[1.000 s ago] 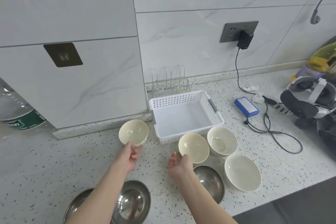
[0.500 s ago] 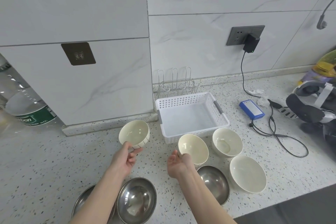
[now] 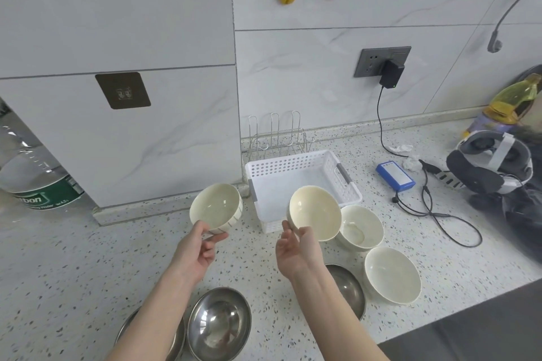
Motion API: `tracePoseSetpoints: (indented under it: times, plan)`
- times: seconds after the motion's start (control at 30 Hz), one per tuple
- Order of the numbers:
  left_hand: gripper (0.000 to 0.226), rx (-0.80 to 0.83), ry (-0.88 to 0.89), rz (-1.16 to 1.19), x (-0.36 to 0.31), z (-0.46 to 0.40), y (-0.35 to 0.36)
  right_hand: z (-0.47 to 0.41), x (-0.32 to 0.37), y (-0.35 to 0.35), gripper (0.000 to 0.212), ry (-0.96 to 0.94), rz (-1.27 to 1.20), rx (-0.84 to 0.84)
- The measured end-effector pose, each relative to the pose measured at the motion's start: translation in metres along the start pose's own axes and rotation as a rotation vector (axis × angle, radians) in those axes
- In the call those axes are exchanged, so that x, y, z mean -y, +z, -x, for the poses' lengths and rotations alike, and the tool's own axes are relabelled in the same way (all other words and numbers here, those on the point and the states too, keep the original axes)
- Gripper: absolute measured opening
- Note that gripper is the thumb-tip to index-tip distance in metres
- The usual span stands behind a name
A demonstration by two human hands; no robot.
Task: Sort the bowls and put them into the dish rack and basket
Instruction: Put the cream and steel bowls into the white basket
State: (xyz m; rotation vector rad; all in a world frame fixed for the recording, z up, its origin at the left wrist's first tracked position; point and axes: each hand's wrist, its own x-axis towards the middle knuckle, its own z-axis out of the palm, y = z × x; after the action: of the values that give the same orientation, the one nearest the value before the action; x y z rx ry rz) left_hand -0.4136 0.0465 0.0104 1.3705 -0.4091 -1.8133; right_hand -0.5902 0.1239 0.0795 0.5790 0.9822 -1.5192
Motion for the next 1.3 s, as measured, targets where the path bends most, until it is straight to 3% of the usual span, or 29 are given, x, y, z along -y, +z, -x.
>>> tracePoseSetpoints:
  times: [0.3, 0.5, 0.73, 1.0, 1.3]
  plan:
    - [0.023, 0.051, 0.036, -0.002, -0.006, 0.010, 0.009, -0.007, 0.037, -0.010, 0.013, -0.517, 0.437, -0.032]
    - [0.025, 0.071, 0.067, -0.026, -0.009, 0.014, 0.021, -0.026, 0.063, -0.017, 0.010, -0.703, 0.702, -0.023]
    - [0.026, 0.048, 0.092, -0.083, -0.010, 0.013, 0.033, -0.054, 0.091, 0.000, 0.007, -0.731, 1.047, -0.008]
    - [0.032, 0.020, 0.090, -0.116, -0.012, 0.005, 0.038, -0.098, 0.097, 0.031, 0.022, -0.693, 1.336, 0.025]
    - [0.032, -0.008, 0.086, -0.143, -0.013, -0.001, 0.039, -0.117, 0.087, 0.035, 0.028, -0.612, 1.527, 0.032]
